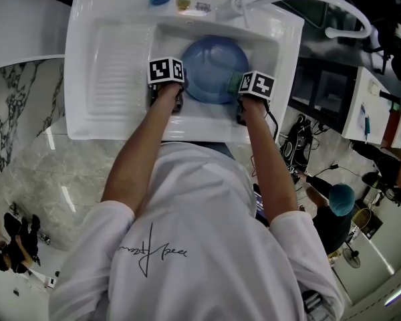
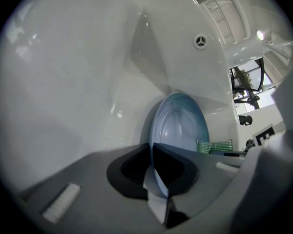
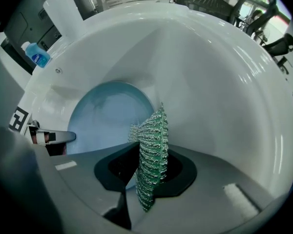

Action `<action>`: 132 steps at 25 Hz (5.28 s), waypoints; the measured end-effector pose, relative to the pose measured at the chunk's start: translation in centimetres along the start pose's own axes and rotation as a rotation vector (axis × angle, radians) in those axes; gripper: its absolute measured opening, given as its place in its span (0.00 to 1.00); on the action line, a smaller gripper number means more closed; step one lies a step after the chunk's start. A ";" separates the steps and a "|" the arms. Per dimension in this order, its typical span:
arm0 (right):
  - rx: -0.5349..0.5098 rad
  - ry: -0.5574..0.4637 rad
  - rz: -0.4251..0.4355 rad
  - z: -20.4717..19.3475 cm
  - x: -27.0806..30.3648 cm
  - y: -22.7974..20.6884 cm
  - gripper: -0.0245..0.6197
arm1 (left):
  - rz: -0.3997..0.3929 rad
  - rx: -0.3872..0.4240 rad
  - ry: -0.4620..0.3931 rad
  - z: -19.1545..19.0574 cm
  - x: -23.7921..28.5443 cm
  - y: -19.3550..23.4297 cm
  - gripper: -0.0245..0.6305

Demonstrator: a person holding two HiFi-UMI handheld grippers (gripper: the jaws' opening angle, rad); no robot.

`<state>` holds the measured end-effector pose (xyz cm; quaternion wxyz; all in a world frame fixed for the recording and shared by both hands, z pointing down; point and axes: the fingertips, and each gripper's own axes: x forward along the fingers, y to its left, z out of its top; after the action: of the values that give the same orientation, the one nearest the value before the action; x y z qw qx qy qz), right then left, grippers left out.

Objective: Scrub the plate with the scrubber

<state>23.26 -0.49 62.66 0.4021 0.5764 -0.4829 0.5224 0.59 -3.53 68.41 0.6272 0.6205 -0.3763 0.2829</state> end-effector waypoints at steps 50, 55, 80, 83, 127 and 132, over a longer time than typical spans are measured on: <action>-0.037 0.248 0.405 -4.2 2.2 9.6 0.13 | 0.002 0.000 -0.003 0.1 -0.2 -0.1 0.15; -0.036 0.244 0.426 -3.9 2.4 11.2 0.13 | 0.000 -0.002 -0.001 0.0 -0.1 -0.1 0.15; 0.115 0.077 0.612 1.6 1.3 15.8 0.13 | -0.001 -0.002 0.001 0.0 -0.1 -0.2 0.15; 0.096 0.060 0.611 2.4 1.3 15.8 0.13 | -0.001 -0.003 0.002 0.0 -0.1 -0.1 0.15; -0.056 0.082 0.553 4.2 2.8 13.0 0.13 | -0.004 0.000 0.000 0.0 -0.3 -0.1 0.15; -0.057 0.073 0.540 4.5 2.7 12.0 0.13 | -0.006 -0.002 0.001 0.0 -0.2 -0.1 0.15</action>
<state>12.44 -7.74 64.23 0.2813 0.3959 -0.6190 0.6173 0.56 -3.54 68.14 0.6289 0.6210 -0.3744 0.2807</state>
